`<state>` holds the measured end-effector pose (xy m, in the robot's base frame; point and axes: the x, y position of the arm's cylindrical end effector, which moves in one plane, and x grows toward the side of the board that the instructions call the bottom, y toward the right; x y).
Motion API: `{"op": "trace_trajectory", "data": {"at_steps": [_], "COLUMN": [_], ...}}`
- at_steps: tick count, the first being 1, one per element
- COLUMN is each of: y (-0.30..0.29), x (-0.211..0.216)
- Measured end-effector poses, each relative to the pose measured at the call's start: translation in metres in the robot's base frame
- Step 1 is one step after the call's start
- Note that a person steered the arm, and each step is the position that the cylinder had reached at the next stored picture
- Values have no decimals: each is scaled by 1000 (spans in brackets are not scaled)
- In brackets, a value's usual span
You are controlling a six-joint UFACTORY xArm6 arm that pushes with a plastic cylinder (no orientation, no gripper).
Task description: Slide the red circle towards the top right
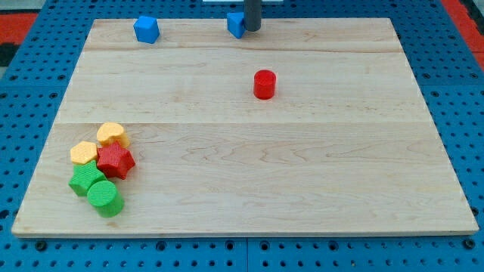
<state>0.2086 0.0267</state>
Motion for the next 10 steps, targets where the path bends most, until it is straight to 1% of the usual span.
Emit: {"op": "trace_trajectory", "data": {"at_steps": [1,3,4,5,6,7,9,10], "y": [17,89,73,20,-22,-10,-8,25], "x": [40,159,198,219,213,191,146,140]}}
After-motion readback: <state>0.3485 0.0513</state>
